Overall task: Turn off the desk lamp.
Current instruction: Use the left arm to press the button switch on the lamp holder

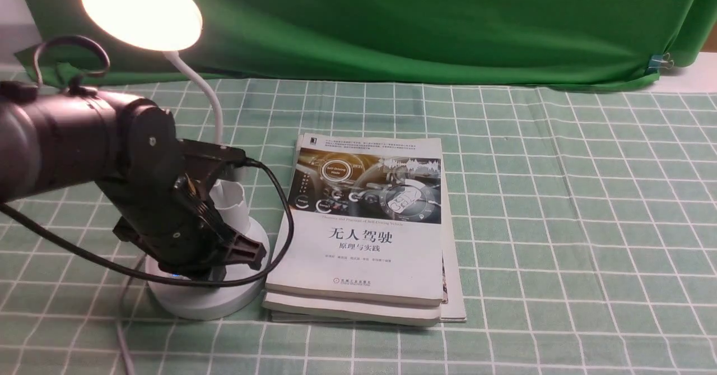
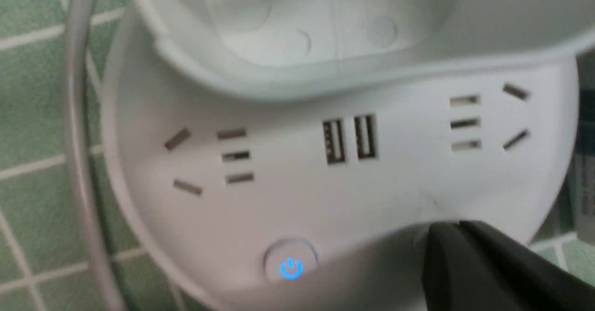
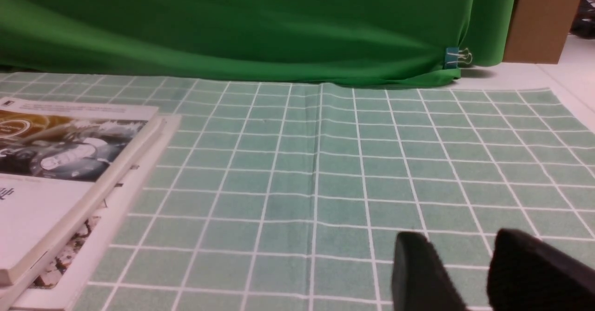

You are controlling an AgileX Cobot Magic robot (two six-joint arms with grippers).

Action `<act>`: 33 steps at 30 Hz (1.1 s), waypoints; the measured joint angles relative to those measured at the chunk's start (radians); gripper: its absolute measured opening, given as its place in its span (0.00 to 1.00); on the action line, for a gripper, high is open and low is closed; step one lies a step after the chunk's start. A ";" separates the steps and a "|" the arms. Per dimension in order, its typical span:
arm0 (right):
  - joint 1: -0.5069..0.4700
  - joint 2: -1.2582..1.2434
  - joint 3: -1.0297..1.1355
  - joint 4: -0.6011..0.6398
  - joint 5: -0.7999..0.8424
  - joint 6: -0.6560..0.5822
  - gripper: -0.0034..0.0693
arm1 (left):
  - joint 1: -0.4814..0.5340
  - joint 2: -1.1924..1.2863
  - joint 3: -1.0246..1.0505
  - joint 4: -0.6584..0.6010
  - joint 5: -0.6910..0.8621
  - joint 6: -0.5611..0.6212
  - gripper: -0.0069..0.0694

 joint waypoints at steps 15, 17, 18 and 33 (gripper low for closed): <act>0.000 0.000 0.000 0.000 0.000 0.000 0.38 | 0.000 -0.111 0.001 0.000 0.002 0.001 0.09; 0.000 0.000 0.000 0.000 0.000 0.000 0.38 | 0.000 -0.111 0.001 0.000 -0.001 0.001 0.09; 0.000 0.000 0.000 0.000 0.000 0.000 0.38 | 0.000 -0.111 0.001 0.000 -0.003 0.001 0.09; 0.000 0.000 0.000 0.000 0.000 0.000 0.38 | 0.000 0.039 -0.001 0.022 -0.023 0.001 0.09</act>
